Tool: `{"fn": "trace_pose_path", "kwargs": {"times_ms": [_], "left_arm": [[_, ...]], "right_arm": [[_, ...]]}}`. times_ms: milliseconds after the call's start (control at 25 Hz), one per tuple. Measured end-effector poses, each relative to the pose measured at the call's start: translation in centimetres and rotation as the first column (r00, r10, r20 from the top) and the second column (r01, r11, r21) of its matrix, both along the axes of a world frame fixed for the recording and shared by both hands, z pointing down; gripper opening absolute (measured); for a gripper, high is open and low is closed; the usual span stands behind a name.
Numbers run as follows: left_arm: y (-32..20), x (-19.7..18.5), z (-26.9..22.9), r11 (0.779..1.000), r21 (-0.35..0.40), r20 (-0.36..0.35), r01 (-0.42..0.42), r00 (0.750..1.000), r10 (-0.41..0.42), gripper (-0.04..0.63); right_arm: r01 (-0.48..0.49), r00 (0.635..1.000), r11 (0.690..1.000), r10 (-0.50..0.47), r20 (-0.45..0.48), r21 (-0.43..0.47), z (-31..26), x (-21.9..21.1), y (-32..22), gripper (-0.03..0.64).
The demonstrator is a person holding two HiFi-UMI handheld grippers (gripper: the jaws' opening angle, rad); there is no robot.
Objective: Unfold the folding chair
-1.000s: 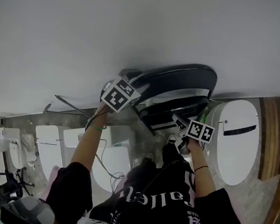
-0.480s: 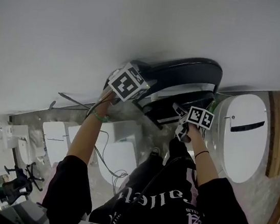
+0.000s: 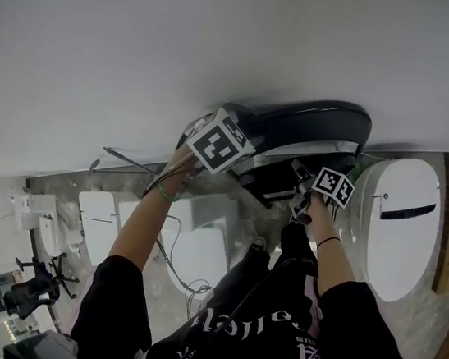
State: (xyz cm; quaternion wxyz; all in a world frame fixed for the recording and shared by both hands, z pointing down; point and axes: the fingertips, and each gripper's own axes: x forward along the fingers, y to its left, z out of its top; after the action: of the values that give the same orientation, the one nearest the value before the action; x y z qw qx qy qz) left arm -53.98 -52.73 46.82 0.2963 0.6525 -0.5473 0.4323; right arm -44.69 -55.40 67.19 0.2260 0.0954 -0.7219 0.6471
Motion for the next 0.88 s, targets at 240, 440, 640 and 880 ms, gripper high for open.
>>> {"fn": "trace_pose_path", "kwargs": {"times_ms": [240, 440, 640, 880], "left_arm": [[0.4, -0.7, -0.3, 0.999, -0.038, -0.023, -0.002, 1.000, 0.001, 0.181], [0.7, 0.2, -0.2, 0.994, -0.103, -0.058, -0.028, 0.998, 0.022, 0.179], [-0.9, 3.1, 2.5, 0.977, -0.163, -0.077, -0.137, 0.989, 0.126, 0.176], [0.0, 4.7, 2.7, 0.968, -0.203, -0.075, -0.148, 0.988, 0.135, 0.125]], "right_arm": [[-0.021, 0.992, 0.998, 0.029, 0.124, -0.060, -1.2, -0.5, 0.3, 0.051], [0.007, 0.986, 0.999, 0.000, 0.164, -0.042, -1.7, 1.3, 1.1, 0.049], [0.001, 0.984, 1.000, 0.004, 0.177, -0.031, -1.8, 2.2, 1.1, 0.049], [-0.007, 0.984, 0.999, 0.014, 0.177, -0.036, -1.9, 3.4, 1.5, 0.049]]}}
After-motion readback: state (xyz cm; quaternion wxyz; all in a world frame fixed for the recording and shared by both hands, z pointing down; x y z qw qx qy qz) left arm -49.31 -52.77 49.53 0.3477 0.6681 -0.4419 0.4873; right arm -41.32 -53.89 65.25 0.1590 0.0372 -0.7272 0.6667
